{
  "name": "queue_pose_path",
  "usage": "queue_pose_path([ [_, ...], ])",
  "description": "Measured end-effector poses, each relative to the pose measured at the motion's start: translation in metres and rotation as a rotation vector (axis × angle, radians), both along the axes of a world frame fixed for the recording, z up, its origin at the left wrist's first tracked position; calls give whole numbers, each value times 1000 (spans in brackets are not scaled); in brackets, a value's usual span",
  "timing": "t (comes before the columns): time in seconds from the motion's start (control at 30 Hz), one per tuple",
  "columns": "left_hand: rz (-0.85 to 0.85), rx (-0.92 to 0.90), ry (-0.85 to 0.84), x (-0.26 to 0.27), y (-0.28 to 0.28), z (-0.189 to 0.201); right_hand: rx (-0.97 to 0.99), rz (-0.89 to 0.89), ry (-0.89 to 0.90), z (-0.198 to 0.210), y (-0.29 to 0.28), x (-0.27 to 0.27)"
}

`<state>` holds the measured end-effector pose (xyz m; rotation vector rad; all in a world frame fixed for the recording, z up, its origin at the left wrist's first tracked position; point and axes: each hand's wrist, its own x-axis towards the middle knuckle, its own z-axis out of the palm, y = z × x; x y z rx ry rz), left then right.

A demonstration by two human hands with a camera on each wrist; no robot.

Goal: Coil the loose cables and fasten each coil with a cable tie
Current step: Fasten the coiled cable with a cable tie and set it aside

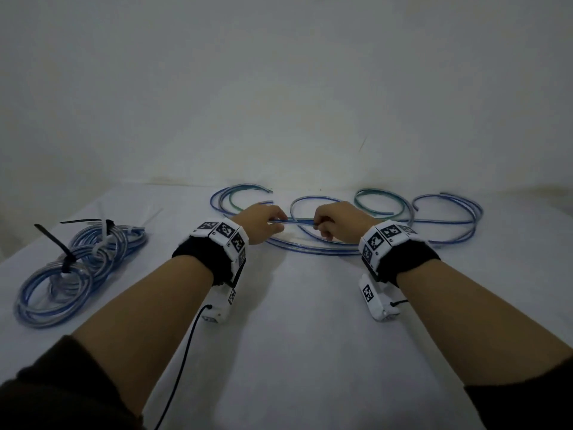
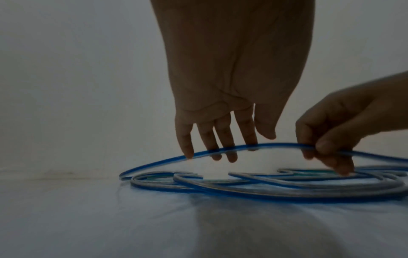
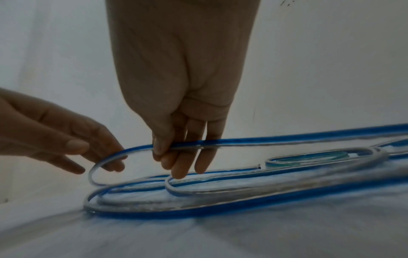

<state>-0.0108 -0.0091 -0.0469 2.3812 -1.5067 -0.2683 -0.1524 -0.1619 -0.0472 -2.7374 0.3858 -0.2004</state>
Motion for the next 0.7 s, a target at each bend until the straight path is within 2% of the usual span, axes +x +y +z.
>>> queue_pose_path([
  [0.1, 39, -100, -36, 4, -3, -3, 123, -33, -187, 3, -2, -8],
  [0.23, 85, -258, -70, 6, -5, 7, 170, -61, -541, 13, -6, -12],
  [0.37, 141, -312, -94, 11, 5, 16, 214, -189, -840, 31, -15, -18],
  [0.4, 152, -330, -84, 12, 7, 17, 177, -222, -869, 35, -19, -20],
  [0.47, 149, -380, -49, 8, 11, 22, -32, -272, -824, 40, -22, -26],
  [0.53, 117, -422, -75, -1, 11, 28, -295, -219, -691, 44, -17, -31],
  [0.6, 59, -480, -127, -15, 7, 37, -474, -124, -589, 46, -7, -30],
  [0.63, 19, -511, -143, -23, 5, 42, -503, -93, -585, 45, -2, -28],
  [0.7, -55, -571, -129, -38, 3, 52, -441, -40, -682, 45, 5, -24],
])
